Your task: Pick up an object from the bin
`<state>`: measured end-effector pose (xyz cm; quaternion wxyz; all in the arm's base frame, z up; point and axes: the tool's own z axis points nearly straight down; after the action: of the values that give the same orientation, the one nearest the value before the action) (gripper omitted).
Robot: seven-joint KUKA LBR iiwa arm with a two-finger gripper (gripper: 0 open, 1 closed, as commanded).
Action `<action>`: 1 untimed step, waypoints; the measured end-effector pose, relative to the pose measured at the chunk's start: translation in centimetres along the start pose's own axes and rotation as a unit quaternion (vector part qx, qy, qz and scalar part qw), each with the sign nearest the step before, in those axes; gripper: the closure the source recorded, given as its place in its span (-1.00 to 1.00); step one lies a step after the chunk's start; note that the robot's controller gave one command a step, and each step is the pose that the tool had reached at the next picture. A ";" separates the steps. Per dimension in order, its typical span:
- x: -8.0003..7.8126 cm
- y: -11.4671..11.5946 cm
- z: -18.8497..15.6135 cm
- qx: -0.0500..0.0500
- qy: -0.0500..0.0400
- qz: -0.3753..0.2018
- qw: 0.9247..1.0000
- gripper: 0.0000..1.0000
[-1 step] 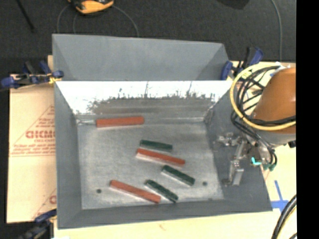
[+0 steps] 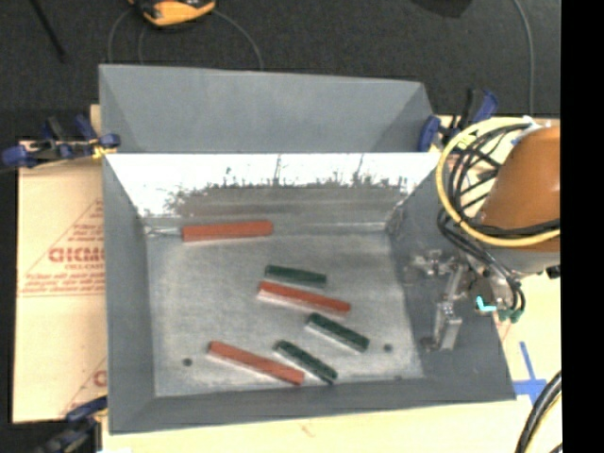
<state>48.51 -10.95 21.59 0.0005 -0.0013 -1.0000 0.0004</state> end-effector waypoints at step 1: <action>-1.4 0.4 2.0 0.002 -0.006 -0.055 0.998 -1.00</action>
Offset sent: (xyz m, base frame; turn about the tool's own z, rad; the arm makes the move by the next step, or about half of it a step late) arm -0.0016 0.0523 -0.0896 0.0546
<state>49.95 -10.60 19.60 -0.0052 0.0535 -0.9986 0.0020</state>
